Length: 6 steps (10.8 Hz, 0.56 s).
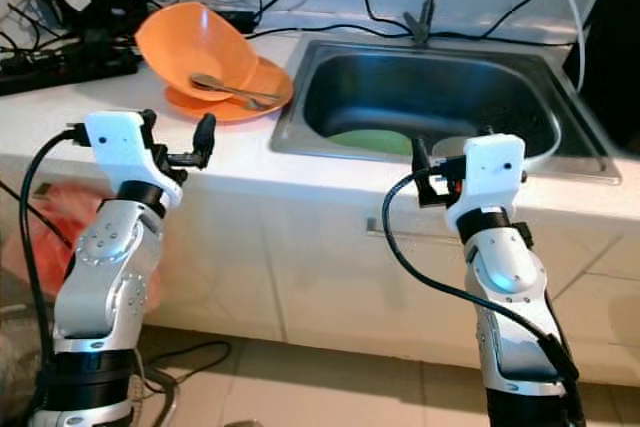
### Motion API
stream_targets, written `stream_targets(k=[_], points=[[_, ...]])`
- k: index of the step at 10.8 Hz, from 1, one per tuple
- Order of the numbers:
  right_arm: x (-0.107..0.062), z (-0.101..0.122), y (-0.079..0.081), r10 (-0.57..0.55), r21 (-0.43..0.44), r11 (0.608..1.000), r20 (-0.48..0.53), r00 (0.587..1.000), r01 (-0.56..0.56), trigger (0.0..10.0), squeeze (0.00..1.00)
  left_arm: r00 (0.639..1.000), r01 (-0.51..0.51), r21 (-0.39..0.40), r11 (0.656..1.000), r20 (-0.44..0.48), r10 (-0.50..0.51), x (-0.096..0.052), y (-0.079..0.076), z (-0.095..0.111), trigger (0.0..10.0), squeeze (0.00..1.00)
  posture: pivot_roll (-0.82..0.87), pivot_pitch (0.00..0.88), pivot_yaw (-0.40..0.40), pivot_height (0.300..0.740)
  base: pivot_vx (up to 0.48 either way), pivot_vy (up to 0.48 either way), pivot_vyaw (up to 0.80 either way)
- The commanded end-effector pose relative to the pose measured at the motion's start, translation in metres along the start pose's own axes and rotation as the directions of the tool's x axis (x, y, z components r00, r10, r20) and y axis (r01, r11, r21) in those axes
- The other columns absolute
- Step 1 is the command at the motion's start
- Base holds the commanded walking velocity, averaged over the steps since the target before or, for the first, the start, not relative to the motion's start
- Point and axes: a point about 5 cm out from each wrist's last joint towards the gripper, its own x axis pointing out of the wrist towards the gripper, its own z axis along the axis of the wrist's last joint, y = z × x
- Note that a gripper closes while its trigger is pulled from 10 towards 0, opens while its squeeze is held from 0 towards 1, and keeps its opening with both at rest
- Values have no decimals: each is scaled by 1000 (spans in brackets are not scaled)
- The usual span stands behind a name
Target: Kitchen organization
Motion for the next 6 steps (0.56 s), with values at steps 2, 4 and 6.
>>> stream_targets(k=[2, 4, 6], points=[[1, 1, -1, 5, 1, 1000, 3, 1000, -5, 10000, 0, 1000, 19, -3, 1000, 8, -19, 1, -3, 1, 10000, 0, 95, 0, 20, 740, 0, 0, 0], [3, 2, -1, 7, -3, 1000, 6, 1000, -7, 10000, 0, 1000, 1, -28, 1000, 2, -1, 2, -1, 0, 10000, 0, 95, 0, 18, 740, 0, 0, 0], [2, 2, -1, 8, -3, 1000, 6, 1000, -8, 10000, 0, 1000, -3, -35, 999, -14, 2, 2, -1, -1, 10000, 0, 97, 0, 18, 740, 0, 480, 0]])
